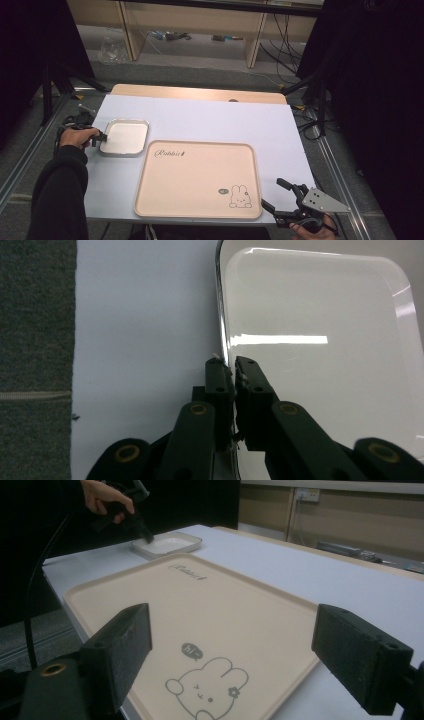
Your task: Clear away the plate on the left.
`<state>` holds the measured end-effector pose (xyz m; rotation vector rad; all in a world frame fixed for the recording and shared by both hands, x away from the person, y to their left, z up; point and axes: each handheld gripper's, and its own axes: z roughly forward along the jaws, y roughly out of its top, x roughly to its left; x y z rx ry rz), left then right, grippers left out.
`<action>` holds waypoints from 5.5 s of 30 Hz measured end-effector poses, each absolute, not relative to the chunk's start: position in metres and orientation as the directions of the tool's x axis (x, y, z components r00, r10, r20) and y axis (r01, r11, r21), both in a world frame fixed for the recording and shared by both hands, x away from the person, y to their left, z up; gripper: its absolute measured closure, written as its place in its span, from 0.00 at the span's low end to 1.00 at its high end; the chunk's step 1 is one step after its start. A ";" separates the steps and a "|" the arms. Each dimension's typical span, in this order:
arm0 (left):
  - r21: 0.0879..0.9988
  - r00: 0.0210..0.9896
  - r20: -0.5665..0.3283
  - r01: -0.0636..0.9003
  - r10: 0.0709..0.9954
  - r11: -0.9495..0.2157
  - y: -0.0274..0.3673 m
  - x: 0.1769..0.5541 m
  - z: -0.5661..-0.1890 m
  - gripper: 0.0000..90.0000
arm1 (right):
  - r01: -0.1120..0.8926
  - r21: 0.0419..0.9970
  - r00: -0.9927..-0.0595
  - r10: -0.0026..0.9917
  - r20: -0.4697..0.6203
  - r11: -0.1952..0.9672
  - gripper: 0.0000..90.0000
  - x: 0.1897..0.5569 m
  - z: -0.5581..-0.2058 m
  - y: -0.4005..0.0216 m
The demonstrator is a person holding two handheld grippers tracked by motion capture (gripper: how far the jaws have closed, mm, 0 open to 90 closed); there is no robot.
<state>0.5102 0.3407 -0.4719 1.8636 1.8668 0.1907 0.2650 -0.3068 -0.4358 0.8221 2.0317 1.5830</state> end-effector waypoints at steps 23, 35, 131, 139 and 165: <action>0.439 0.030 -0.403 0.883 0.914 0.164 0.354 0.504 -0.478 0.98 | 0.180 0.967 -0.727 0.687 0.007 0.181 0.20 0.266 -0.434 -0.310; 0.486 0.004 -0.435 0.843 0.900 0.231 0.364 0.499 -0.465 0.98 | 0.207 0.961 -0.727 0.686 0.025 0.184 0.20 0.265 -0.435 -0.310; 0.558 0.637 -0.365 0.733 0.679 -0.388 0.107 0.414 -0.482 0.92 | 0.189 0.964 -0.729 0.684 0.011 0.186 0.21 0.265 -0.435 -0.307; 0.602 0.672 -0.343 0.694 0.656 -0.395 0.106 0.409 -0.484 0.92 | 0.180 0.966 -0.731 0.682 0.005 0.186 0.21 0.265 -0.434 -0.306; 0.620 0.686 -0.326 0.675 0.650 -0.401 0.124 0.369 -0.486 0.85 | 0.197 0.963 -0.740 0.672 0.021 0.186 0.21 0.264 -0.434 -0.305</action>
